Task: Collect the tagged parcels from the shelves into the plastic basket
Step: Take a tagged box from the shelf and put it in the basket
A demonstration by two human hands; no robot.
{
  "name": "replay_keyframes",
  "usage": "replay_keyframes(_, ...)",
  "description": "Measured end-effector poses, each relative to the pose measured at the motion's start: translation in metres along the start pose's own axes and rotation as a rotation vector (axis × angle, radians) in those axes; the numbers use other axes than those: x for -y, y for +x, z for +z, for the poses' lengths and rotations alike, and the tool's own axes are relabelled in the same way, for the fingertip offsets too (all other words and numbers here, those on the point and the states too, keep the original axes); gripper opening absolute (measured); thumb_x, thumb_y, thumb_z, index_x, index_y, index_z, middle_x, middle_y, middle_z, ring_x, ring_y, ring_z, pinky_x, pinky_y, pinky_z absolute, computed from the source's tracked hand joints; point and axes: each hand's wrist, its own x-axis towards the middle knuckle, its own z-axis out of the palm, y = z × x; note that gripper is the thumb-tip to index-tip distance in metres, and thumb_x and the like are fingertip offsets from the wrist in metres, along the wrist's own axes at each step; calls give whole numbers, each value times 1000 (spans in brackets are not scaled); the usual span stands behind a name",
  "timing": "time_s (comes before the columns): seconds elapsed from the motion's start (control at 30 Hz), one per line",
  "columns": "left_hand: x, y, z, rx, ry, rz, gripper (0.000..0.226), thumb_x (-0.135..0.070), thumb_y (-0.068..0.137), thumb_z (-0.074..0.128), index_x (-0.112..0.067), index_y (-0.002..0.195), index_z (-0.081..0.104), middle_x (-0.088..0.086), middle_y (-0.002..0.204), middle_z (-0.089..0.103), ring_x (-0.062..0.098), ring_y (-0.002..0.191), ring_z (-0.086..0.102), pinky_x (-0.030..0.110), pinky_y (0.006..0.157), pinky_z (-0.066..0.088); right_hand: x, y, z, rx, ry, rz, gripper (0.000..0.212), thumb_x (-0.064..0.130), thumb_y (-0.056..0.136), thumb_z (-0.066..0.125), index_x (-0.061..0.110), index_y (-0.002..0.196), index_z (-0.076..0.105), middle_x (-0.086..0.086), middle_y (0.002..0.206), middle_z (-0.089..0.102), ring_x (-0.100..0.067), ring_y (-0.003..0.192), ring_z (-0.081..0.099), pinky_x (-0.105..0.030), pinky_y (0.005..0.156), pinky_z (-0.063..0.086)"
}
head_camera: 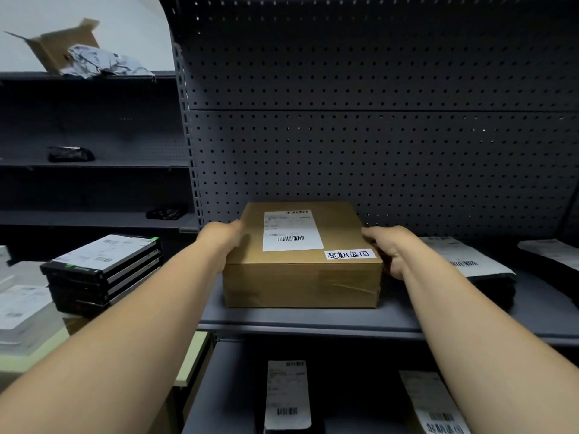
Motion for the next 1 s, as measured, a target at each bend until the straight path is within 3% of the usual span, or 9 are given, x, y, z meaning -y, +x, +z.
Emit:
replay_keyframes(0.03, 1, -2, -2, -14, -15, 12, 32, -36, 92, 52, -5, 100, 50, 14, 101, 57, 32, 95, 56, 35, 77, 45, -1, -4, 0, -7, 13, -9, 35, 21, 91, 61, -3, 115, 53, -11, 75, 58, -30, 76, 62, -42, 76, 52)
replay_keyframes(0.13, 3, -12, -7, -45, -41, 57, 27, -34, 93, 53, -8, 96, 49, 10, 89, 54, 29, 89, 51, 32, 75, 40, -4, -13, 0, -24, 68, -29, 28, 14, 88, 64, -4, 109, 57, -13, 72, 59, -27, 60, 59, -37, 60, 51)
replay_keyframes(0.2, 4, -22, -12, -64, -36, 106, 21, -33, 94, 53, -12, 97, 51, 5, 85, 52, 26, 89, 48, 31, 74, 39, -8, -22, -1, -34, 119, -51, 28, 10, 87, 65, -3, 112, 60, -14, 73, 62, -26, 57, 60, -34, 58, 52)
replay_keyframes(0.33, 10, -37, -24, -113, -84, 176, 17, -32, 92, 56, -17, 100, 55, 3, 94, 55, 19, 80, 48, 30, 65, 39, -14, -43, -1, -65, 201, -140, 37, 9, 85, 67, 7, 122, 58, -16, 102, 66, -23, 68, 64, -32, 54, 54)
replay_keyframes(0.47, 20, -55, -34, -168, -143, 230, 15, -32, 90, 60, -20, 97, 56, -4, 82, 53, 11, 67, 44, 27, 53, 35, -22, -68, 0, -50, 316, -211, 35, 6, 86, 66, 11, 119, 56, -10, 100, 66, -20, 75, 66, -36, 61, 57)
replay_keyframes(0.6, 31, -70, -44, -179, -193, 285, 16, -33, 88, 61, -21, 99, 59, -5, 95, 58, 16, 84, 51, 29, 63, 38, -31, -88, 3, -66, 369, -298, 30, 3, 86, 65, 11, 115, 58, -6, 99, 68, -17, 78, 67, -35, 68, 58)
replay_keyframes(0.77, 45, -85, -55, -158, -285, 329, 24, -32, 86, 65, -18, 106, 62, -6, 101, 64, 13, 91, 57, 27, 76, 41, -48, -108, 5, -92, 432, -371, 34, 1, 85, 65, 9, 118, 57, -4, 105, 65, -15, 85, 66, -30, 72, 56)
replay_keyframes(1.0, 49, -103, -70, -120, -353, 382, 15, -27, 88, 65, -20, 100, 60, -9, 93, 63, 5, 81, 56, 27, 74, 42, -59, -131, 5, -113, 468, -432, 32, 1, 85, 65, 12, 114, 57, -3, 105, 65, -17, 93, 64, -34, 82, 56)
